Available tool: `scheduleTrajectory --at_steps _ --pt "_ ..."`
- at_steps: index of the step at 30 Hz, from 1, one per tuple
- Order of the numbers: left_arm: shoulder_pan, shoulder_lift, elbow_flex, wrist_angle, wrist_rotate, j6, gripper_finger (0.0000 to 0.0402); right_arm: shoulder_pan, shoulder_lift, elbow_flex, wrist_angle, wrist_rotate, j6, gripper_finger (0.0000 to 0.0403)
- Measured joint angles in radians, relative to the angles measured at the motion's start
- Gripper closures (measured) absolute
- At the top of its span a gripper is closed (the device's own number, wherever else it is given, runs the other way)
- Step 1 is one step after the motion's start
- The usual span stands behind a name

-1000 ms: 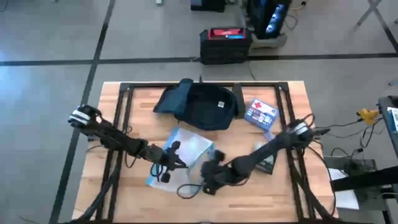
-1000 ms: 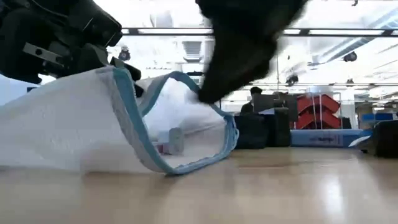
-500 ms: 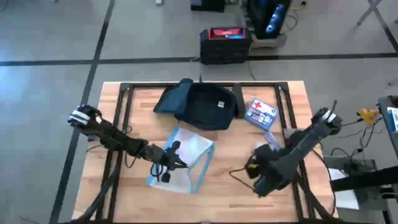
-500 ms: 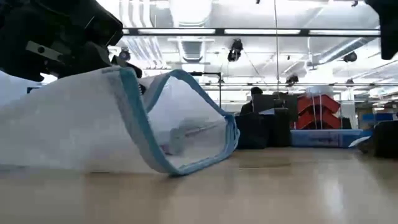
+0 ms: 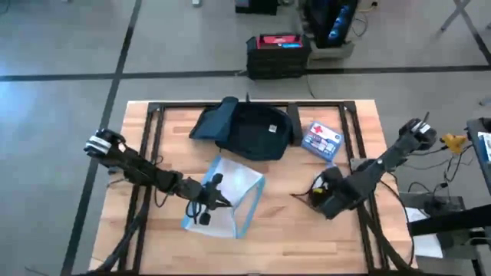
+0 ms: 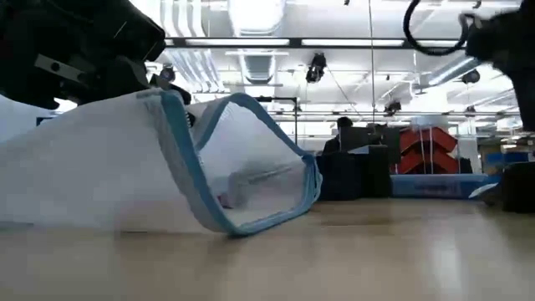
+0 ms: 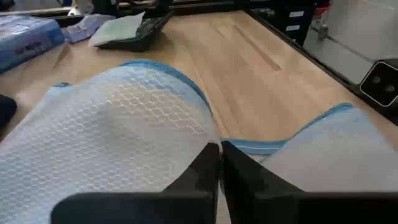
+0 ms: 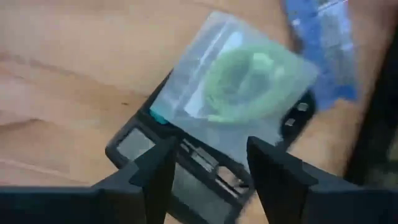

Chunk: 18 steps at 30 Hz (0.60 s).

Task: Unpack backpack
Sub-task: Put the green earphone into the zip bag

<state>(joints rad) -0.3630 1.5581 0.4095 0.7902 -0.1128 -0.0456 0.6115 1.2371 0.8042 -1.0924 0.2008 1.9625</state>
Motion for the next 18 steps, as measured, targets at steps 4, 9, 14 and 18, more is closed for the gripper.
scheduleTrajectory --at_steps 4,9,14,18 --pt "0.0 0.0 0.0 -0.001 0.0 0.0 0.0402 -0.038 -0.031 -0.1 0.069 -0.036 0.001 0.0222" --pt "0.0 0.0 0.0 -0.001 0.0 0.0 0.0402 -0.086 -0.025 -0.156 0.095 -0.044 0.0 0.0222" --pt "0.0 0.0 0.0 -0.002 0.0 0.002 0.0402 -0.118 -0.025 -0.182 0.156 -0.017 -0.058 0.0227" --pt "0.0 0.0 0.0 -0.002 0.0 0.004 0.0402 -0.139 -0.025 -0.192 0.168 -0.014 -0.112 0.027"
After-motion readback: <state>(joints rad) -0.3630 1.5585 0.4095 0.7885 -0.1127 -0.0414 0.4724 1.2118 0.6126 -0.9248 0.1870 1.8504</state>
